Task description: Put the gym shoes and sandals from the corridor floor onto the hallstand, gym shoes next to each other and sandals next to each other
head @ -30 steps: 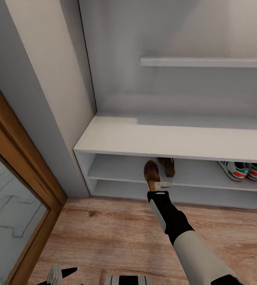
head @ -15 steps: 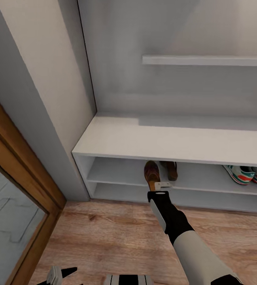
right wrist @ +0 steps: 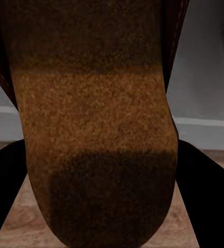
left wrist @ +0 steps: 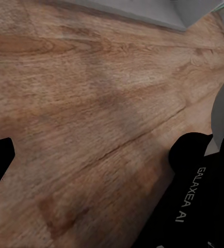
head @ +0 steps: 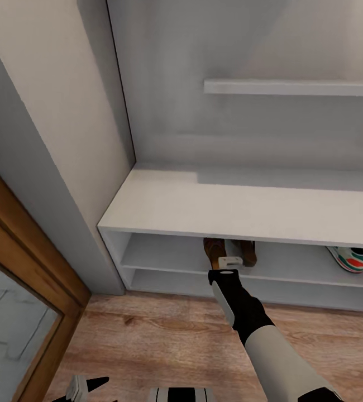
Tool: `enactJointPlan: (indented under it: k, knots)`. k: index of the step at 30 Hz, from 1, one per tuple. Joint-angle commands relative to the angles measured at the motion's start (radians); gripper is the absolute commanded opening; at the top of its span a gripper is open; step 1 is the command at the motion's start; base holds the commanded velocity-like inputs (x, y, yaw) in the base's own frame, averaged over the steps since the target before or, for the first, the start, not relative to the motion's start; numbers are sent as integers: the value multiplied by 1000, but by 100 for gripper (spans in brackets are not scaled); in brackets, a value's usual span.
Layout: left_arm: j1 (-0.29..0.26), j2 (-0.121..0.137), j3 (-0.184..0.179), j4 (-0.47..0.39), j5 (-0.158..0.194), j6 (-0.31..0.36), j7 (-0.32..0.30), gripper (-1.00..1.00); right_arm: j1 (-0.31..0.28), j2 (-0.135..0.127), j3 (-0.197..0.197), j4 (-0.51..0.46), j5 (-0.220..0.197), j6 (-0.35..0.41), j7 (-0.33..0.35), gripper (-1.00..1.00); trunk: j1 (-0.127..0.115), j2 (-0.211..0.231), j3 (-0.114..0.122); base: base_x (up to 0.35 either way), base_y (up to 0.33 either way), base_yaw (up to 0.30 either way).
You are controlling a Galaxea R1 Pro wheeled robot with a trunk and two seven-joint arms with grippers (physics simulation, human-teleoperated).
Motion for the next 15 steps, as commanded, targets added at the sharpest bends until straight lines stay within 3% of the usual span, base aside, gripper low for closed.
enactJointPlan:
  k: [1,4,15]
  knots:
    - [-1,0,1,1,0,-8,-2,100,0,0,2,-1,-10,2,-10,-100,0,0,-1,175,0,0]
    - [-1,0,1,1,-1,-8,-2,100,0,0,2,-1,-10,2,-10,-100,0,0,-1,229,0,0]
    - [-1,0,1,1,-1,-9,-2,100,0,0,1,-2,-10,3,-10,-100,0,0,-1,62,-23,0]
